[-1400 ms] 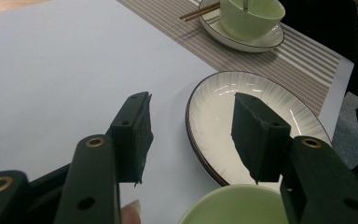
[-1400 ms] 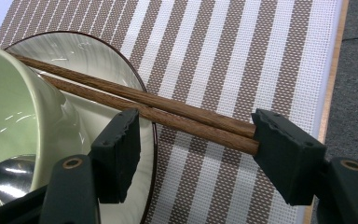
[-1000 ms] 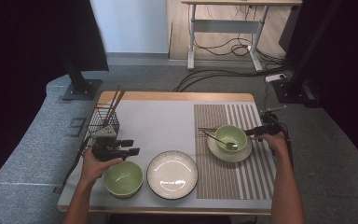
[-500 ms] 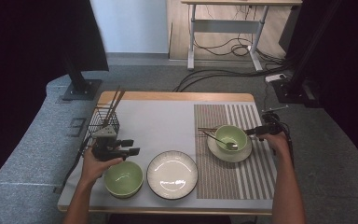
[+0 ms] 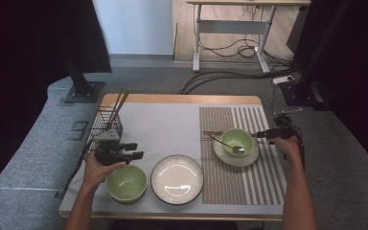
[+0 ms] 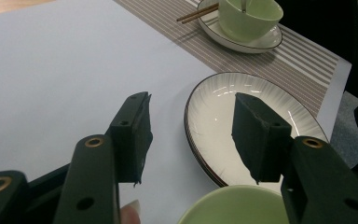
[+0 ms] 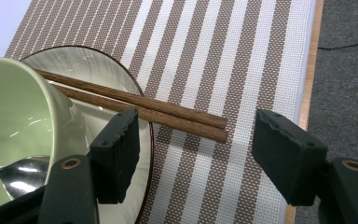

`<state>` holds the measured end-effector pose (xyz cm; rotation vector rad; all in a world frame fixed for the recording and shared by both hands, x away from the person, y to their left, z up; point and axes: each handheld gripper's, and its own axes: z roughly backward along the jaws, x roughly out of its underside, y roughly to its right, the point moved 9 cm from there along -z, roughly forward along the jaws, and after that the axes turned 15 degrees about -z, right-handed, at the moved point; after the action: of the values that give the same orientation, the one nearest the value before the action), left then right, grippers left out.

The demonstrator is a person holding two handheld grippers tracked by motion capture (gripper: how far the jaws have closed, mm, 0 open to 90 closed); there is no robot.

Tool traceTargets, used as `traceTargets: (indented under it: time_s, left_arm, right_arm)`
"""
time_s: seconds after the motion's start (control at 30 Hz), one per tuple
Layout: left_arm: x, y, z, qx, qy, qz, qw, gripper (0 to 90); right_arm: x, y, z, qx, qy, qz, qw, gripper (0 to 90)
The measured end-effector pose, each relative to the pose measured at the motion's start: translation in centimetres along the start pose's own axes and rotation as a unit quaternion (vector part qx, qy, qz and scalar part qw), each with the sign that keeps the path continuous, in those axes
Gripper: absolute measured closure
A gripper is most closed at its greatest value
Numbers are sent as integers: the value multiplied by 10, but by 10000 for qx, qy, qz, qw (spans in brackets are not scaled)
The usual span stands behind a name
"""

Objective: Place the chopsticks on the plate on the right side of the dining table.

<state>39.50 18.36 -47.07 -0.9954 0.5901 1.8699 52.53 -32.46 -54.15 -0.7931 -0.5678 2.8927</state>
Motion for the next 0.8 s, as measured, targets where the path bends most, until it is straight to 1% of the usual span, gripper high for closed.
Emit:
traceTargets:
  time_s: [0.27,0.33,0.43,0.63,0.8]
  left_arm:
    - [0,0,0,7,-4,0,10000,471]
    - [0,1,0,9,-4,2,10000,471]
    - [0,0,0,4,-4,8,10000,471]
    - [0,1,-1,9,-14,5,10000,471]
    - [-1,2,-1,15,-4,-7,10000,471]
  right_arm:
    - [4,0,1,-24,22,10,10000,323]
    - [5,-1,2,-63,34,-2,10000,324]
    - [5,-3,4,-147,99,-58,9998,325]
    - [8,-6,9,-220,238,30,9995,326]
    - [14,-5,13,-293,314,32,9991,327]
